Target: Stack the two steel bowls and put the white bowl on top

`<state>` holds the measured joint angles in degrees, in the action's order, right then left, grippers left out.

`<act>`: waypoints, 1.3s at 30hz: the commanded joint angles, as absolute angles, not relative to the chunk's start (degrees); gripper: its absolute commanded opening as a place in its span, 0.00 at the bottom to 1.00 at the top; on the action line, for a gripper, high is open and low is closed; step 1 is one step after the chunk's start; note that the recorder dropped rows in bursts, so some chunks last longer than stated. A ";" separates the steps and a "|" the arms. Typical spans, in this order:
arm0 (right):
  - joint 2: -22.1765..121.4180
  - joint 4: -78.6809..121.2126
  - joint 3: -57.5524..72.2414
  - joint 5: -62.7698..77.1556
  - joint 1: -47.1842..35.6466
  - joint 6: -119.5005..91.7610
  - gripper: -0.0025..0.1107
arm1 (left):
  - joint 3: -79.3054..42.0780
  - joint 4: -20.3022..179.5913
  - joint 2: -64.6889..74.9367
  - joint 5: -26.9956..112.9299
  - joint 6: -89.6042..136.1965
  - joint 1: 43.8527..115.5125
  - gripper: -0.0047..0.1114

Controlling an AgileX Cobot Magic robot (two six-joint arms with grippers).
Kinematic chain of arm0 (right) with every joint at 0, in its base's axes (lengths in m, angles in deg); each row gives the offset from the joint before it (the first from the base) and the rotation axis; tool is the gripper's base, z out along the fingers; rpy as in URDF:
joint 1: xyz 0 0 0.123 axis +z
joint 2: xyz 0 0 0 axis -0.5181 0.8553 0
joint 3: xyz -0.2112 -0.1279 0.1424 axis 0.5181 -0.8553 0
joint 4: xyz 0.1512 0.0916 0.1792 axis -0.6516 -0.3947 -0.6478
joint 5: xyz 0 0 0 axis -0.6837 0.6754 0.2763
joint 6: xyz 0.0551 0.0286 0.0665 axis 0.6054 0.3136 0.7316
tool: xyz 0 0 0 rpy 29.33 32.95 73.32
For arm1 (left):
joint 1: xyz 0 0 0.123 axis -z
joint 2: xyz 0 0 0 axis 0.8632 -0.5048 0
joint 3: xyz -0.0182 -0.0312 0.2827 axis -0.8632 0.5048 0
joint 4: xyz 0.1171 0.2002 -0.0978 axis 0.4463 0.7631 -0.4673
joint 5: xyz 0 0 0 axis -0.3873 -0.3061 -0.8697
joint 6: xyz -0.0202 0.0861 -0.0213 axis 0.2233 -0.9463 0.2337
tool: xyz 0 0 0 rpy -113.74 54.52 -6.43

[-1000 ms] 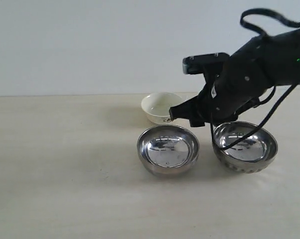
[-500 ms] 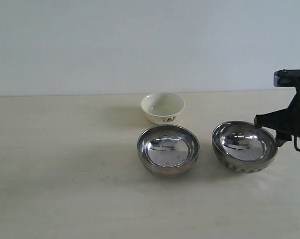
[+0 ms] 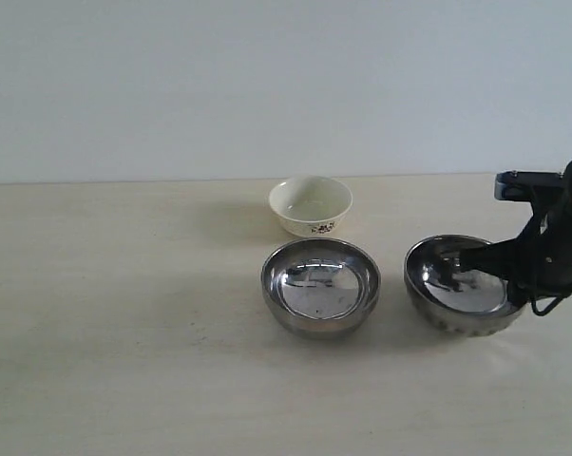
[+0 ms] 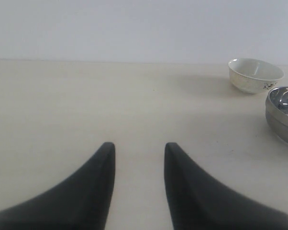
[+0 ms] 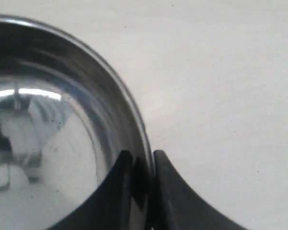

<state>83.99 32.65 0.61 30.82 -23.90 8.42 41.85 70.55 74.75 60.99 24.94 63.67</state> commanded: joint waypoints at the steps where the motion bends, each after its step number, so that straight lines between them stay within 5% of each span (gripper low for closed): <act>1: 82.05 32.75 0.23 32.27 -24.18 6.24 0.02 | 42.08 70.48 74.94 61.03 24.78 63.51 0.32; 15: 68.21 -2.38 3.86 39.55 -20.62 -25.60 0.02 | 42.08 70.48 74.94 61.03 24.78 63.51 0.32; 24: 73.56 -2.38 9.05 37.11 -9.44 -23.49 0.02 | 42.08 70.48 74.94 61.03 24.78 63.51 0.32; 39: 85.30 5.58 14.55 35.70 -7.85 -15.37 0.02 | 42.08 70.48 74.94 61.03 24.78 63.51 0.32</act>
<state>85.06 4.00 13.82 36.65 -7.74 -16.92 41.85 70.55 74.75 60.99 24.94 63.67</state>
